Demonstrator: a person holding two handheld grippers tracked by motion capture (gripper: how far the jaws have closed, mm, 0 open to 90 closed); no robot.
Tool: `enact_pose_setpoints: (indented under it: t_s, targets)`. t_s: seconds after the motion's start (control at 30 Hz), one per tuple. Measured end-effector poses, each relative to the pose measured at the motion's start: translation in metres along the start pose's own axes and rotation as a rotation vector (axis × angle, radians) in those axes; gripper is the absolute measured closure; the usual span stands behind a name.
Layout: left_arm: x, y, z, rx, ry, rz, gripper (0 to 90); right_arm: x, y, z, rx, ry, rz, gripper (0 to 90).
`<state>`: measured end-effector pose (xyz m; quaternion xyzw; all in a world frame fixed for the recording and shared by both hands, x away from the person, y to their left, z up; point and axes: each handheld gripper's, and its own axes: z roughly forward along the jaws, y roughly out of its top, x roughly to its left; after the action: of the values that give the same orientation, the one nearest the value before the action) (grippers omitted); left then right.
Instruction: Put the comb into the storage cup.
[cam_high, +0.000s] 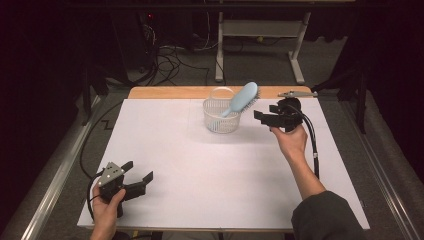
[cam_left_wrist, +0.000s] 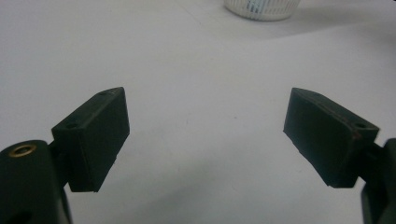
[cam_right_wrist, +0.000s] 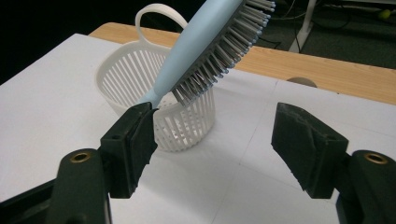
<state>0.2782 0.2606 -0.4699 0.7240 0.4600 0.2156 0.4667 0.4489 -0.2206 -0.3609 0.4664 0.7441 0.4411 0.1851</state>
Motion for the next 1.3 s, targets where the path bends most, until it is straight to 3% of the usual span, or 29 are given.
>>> enact_pose_setpoints:
  t_s: [1.3]
  targets:
    - [0.001,-0.001,-0.002,-0.007,0.004,0.000,15.3,-0.007,-0.012,-0.023,-0.026,0.010,-0.013,30.8]
